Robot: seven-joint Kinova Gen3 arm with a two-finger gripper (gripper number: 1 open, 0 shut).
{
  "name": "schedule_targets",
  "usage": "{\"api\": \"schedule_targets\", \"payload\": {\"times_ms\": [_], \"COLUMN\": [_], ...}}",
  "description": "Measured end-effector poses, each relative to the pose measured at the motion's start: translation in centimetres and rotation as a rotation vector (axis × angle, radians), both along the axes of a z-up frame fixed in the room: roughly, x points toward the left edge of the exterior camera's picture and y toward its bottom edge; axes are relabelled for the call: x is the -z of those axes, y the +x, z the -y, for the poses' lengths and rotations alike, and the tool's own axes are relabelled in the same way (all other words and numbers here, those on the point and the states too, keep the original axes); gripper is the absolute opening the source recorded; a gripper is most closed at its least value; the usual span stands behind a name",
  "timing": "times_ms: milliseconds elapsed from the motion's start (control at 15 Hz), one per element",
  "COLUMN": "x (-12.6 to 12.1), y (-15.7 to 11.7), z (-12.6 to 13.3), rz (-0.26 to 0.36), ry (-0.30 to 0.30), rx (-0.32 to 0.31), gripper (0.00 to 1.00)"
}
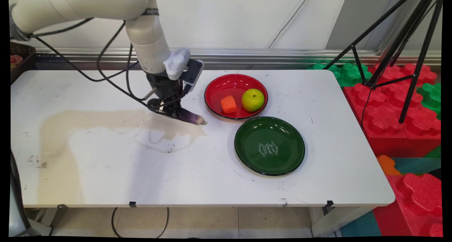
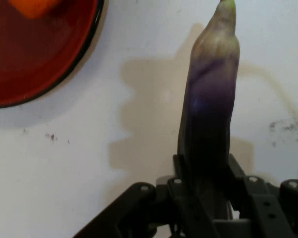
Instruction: Place the picked object on the table
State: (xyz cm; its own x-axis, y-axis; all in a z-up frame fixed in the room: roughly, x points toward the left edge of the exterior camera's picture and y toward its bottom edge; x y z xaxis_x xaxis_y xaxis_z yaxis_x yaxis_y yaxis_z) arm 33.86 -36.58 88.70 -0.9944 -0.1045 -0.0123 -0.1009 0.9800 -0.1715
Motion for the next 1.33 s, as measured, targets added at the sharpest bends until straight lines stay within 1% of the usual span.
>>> {"api": "schedule_targets", "payload": {"times_ms": [267,533,1000,1067,1333], "x": [2.7,4.8,7.4,7.6,8.2], "y": [0.0,-0.1,-0.1,-0.1,0.0], "z": [1.7,2.9,4.2,4.3,4.7], "rz": [-0.007,-0.013,-0.016,-0.016,-0.013], "ry": [0.02,0.033,0.054,0.056,0.056], "rx": [0.046,0.068,0.102,0.107,0.122], "gripper": [0.0,0.0,0.0,1.0,1.0]}}
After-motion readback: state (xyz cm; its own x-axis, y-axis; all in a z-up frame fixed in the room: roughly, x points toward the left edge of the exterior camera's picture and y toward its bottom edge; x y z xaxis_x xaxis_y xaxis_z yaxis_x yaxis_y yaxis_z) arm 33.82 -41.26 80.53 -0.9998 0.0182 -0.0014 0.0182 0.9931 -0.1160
